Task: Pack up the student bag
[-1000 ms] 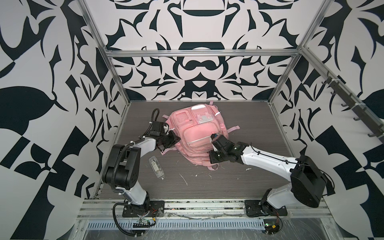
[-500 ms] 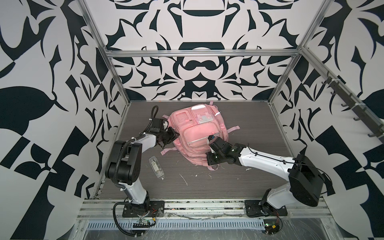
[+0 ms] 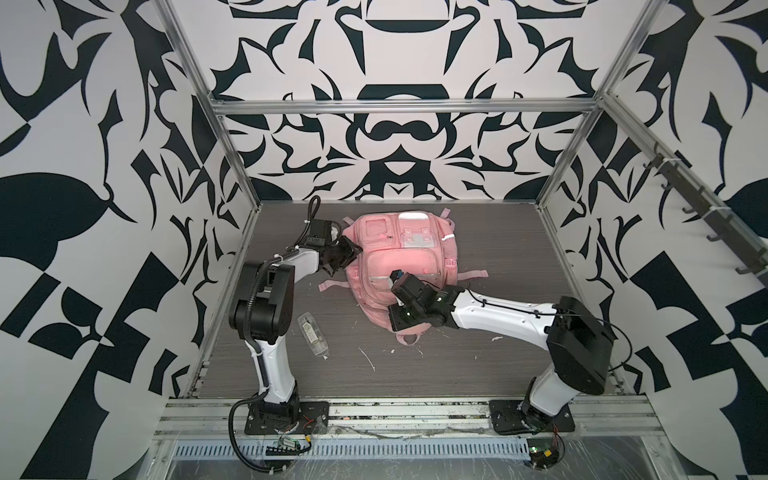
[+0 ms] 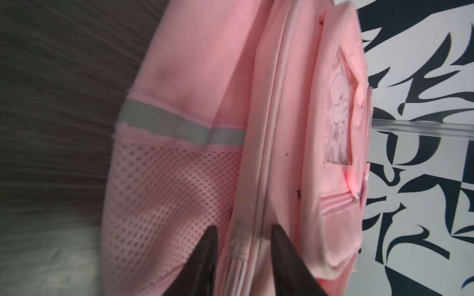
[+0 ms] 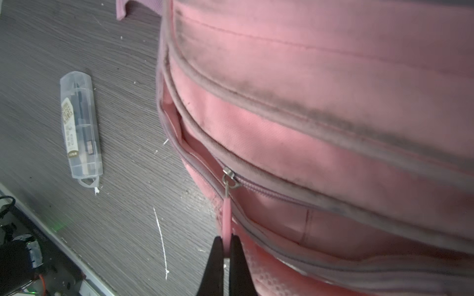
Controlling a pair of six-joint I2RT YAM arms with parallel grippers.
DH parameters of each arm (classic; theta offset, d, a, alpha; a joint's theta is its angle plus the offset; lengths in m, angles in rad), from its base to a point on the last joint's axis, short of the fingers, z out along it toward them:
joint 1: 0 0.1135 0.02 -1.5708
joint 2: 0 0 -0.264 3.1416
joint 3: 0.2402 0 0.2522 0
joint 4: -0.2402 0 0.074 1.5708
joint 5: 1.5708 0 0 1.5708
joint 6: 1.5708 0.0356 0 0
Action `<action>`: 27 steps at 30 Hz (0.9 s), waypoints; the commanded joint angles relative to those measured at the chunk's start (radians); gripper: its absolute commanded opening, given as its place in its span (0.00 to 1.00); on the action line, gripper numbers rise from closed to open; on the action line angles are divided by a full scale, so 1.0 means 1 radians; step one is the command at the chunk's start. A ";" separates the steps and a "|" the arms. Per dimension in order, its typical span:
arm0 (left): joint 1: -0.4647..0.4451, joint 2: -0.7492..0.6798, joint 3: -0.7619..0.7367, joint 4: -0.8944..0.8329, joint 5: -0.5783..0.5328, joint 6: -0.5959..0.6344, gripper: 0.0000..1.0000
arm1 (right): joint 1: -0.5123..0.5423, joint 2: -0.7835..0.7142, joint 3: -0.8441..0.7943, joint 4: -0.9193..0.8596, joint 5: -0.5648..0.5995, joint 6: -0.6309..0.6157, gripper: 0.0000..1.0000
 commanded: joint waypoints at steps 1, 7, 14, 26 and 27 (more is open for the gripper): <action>-0.006 -0.015 0.005 -0.015 0.019 0.005 0.41 | 0.022 0.022 0.081 0.030 -0.035 -0.001 0.00; -0.006 -0.182 -0.162 -0.063 0.012 0.071 0.59 | 0.022 0.044 0.099 0.028 -0.041 -0.017 0.00; -0.034 -0.448 -0.395 -0.122 0.002 0.094 0.62 | 0.022 0.031 0.074 0.029 -0.041 -0.030 0.00; -0.170 -0.505 -0.517 -0.085 -0.026 0.010 0.60 | 0.022 0.034 0.093 0.016 -0.046 -0.051 0.00; -0.182 -0.492 -0.514 -0.077 -0.024 0.004 0.59 | 0.022 0.036 0.094 0.016 -0.049 -0.051 0.00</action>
